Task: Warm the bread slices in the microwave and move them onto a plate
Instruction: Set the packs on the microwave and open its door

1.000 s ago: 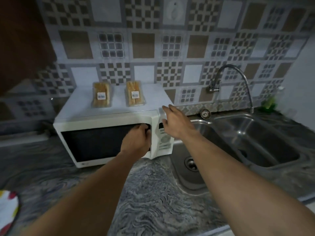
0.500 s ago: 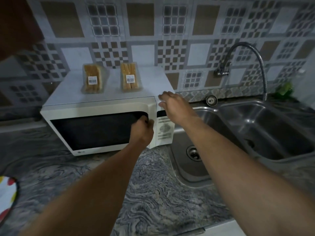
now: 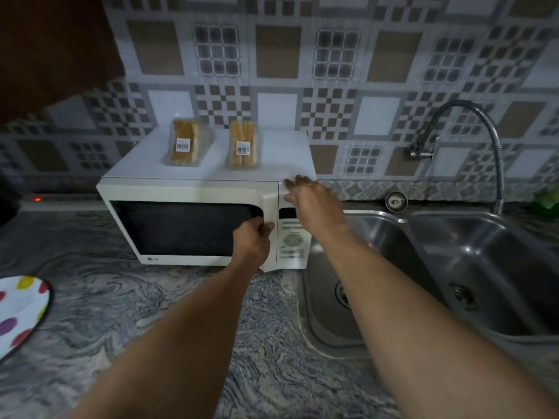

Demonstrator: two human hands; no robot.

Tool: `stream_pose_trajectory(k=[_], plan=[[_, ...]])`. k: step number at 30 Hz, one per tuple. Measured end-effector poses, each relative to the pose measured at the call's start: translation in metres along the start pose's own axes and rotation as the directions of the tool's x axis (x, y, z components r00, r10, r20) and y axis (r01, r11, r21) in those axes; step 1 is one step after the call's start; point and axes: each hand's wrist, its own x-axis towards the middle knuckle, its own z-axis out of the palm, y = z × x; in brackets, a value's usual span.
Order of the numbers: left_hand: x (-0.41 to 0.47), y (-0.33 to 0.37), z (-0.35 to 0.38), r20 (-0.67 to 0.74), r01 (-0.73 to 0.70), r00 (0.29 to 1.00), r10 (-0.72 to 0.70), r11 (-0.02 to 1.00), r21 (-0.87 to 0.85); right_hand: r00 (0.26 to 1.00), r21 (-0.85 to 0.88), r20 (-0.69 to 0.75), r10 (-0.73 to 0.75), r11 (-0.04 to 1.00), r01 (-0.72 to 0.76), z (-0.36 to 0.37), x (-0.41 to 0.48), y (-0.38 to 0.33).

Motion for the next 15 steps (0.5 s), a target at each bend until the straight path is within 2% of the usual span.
stream_pose_trajectory(k=[15], plan=[[0.0010, 0.0009, -0.0010, -0.038, -0.037, 0.999, 0.039, 0.998, 0.046, 1.000, -0.007, -0.018, 0.005, 1.000, -0.005, 0.0010, 0.0036, 0.0031]])
